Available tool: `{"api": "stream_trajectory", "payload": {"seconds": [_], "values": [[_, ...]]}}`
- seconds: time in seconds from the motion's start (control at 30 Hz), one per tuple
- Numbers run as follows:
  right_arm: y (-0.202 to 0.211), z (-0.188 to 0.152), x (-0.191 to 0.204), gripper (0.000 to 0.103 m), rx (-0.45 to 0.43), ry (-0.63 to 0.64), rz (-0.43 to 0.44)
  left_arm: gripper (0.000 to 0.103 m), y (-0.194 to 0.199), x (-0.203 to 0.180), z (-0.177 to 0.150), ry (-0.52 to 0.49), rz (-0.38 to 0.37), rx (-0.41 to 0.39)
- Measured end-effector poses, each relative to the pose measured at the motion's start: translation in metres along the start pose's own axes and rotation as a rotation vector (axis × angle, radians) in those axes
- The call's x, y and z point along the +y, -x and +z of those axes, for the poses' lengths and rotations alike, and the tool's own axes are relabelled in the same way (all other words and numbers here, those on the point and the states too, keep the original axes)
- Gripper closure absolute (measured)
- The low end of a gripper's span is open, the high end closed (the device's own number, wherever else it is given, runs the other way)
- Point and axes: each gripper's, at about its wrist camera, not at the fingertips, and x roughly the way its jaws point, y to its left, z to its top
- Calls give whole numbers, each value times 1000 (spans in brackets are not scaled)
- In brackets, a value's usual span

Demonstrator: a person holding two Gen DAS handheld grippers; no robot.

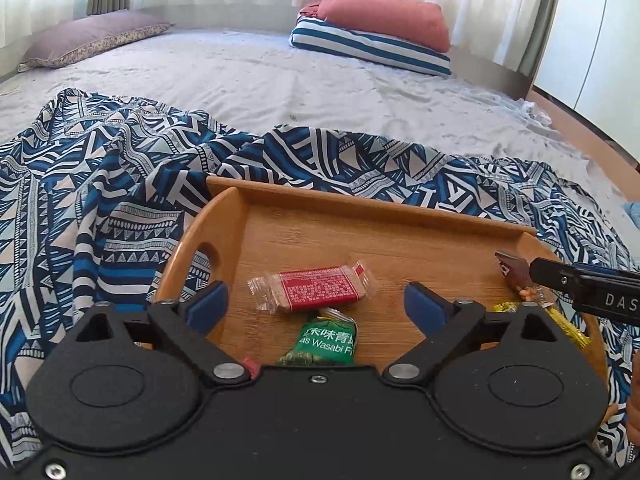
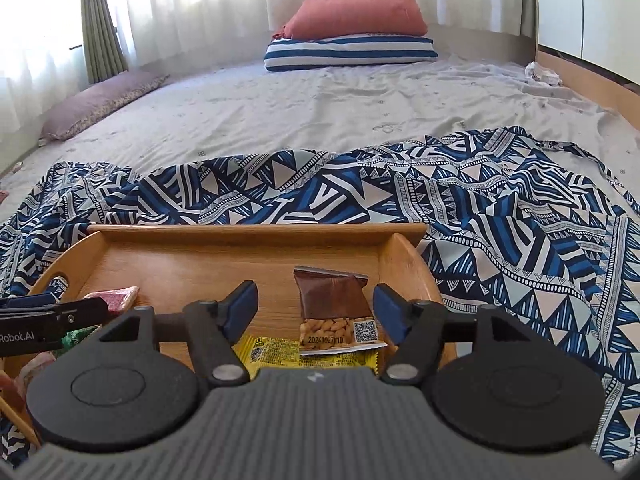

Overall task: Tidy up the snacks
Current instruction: 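Lower both snacks onto the tray and open both tools, then move both tools back over the snack pile beside the tray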

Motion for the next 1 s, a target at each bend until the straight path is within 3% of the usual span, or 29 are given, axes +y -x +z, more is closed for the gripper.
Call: {"api": "stream_trajectory", "payload": {"seconds": [0.33,0.67,1.0], "values": [[63,-19,7,12,-88,60,64,0,59,6,-23,-44,-54,-41],[117,-66,10,0,-136,159,59,0,109,2,-61,-139,-81,-88],[154,-112,26,0,-175,273,35,0,130,-2,-96,-163,-100,-55]]}}
